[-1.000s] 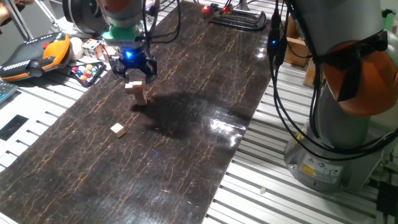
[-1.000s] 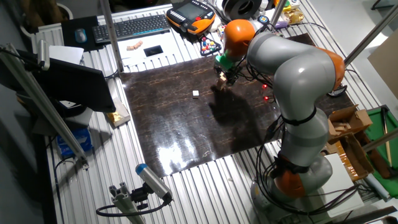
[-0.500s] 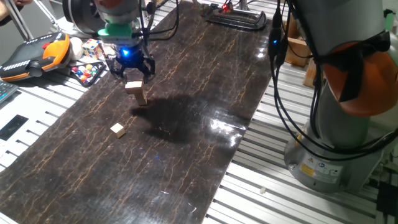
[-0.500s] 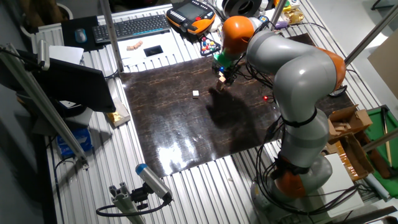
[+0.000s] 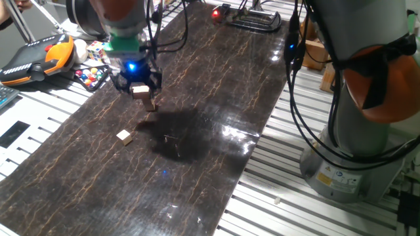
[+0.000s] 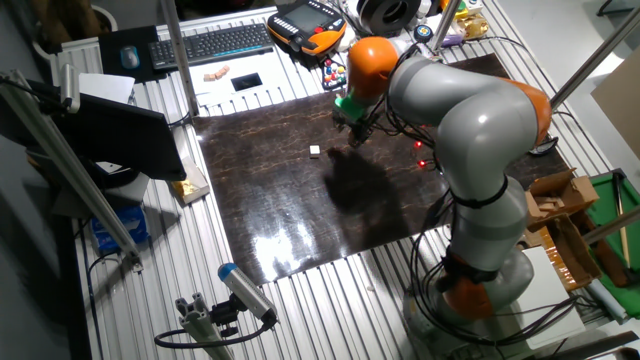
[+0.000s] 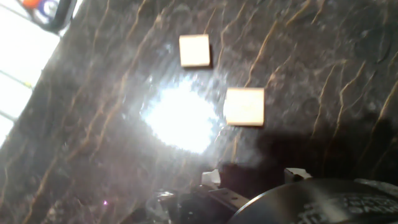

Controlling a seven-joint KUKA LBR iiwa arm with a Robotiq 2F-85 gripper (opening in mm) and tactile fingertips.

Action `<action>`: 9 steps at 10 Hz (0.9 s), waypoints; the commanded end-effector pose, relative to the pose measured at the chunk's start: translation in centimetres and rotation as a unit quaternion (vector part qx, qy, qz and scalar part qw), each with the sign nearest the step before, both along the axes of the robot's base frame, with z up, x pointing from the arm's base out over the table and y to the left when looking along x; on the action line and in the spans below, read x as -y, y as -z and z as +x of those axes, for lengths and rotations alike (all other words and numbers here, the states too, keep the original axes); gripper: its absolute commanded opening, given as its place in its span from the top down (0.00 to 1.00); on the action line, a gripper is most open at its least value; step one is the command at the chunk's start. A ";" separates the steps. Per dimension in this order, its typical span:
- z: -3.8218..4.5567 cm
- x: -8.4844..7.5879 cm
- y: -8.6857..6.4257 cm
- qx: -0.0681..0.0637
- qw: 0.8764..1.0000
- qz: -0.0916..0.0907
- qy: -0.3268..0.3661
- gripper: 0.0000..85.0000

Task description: Stack the blocks in a vertical line of five

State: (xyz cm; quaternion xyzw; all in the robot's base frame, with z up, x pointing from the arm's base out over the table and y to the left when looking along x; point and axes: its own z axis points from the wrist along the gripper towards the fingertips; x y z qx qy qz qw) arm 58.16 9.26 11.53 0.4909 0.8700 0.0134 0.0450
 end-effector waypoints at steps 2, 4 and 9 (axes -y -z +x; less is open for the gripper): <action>-0.48 -0.8 0.8 0.003 1.000 -0.003 -0.011 0.40; -0.80 -1.6 2.0 0.003 0.999 -0.006 -0.037 0.48; -0.81 -1.6 2.1 0.000 0.994 -0.018 -0.107 0.99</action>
